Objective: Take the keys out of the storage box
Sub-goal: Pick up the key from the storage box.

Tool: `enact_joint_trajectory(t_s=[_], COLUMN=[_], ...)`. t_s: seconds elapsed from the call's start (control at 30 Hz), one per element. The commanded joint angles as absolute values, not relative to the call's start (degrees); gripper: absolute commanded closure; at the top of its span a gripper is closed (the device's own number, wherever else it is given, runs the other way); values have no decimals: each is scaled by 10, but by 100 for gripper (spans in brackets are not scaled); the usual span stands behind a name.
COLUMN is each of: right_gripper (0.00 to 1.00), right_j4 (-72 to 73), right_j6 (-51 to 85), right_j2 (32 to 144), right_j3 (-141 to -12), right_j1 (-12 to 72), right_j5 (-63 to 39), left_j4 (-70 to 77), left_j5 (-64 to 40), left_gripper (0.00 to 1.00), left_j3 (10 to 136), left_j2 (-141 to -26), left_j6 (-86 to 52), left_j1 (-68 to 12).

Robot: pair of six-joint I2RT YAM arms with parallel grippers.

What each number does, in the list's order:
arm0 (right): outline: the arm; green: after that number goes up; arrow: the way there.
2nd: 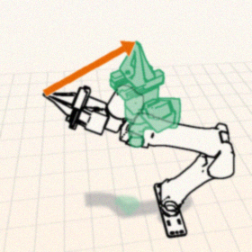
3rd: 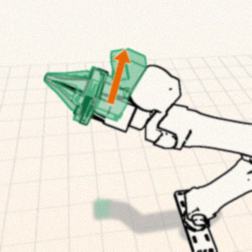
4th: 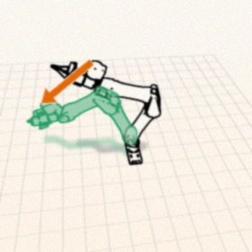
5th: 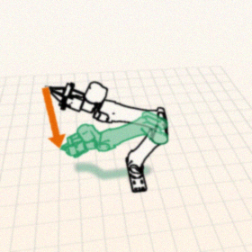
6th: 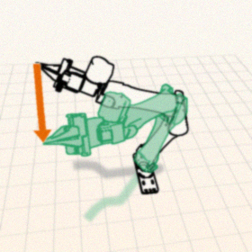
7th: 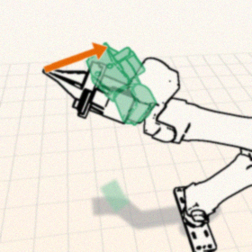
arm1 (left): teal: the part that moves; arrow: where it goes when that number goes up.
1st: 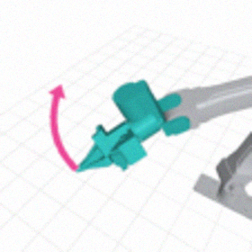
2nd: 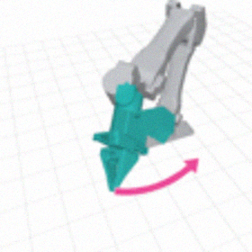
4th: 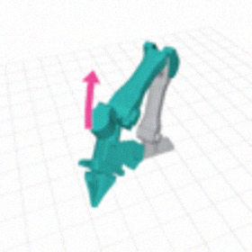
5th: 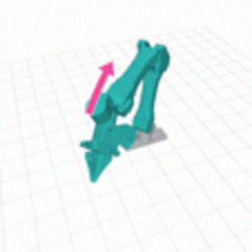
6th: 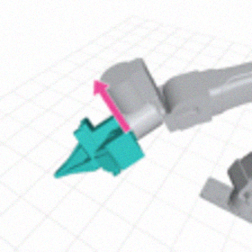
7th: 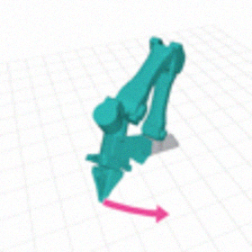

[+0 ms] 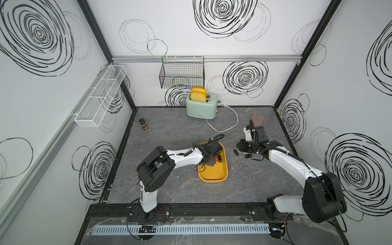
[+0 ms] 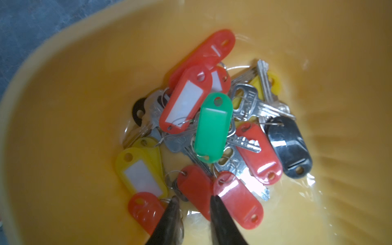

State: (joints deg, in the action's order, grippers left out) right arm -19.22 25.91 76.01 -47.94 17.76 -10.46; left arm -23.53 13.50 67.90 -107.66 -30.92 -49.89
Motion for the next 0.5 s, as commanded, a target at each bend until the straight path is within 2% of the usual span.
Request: enact_joint_trajectory(t_s=[0.0,0.17,0.47], right_gripper=[75,75,75], right_j4=[-186,-183,-183], right_j6=[255,255,256], right_j2=[749,747,744], right_j3=[-472,-469,-467], right_j1=[176,177,176], right_j5=[-112,-113,-113], left_j4=[-235,-236,-213], left_j5=[158,168,136], left_gripper=[72,71,59], left_j3=[688,692,695], left_j2=[-1087,-1081,-1073], left_j6=[-319,-316,-303], left_j1=[-503,-504,-499])
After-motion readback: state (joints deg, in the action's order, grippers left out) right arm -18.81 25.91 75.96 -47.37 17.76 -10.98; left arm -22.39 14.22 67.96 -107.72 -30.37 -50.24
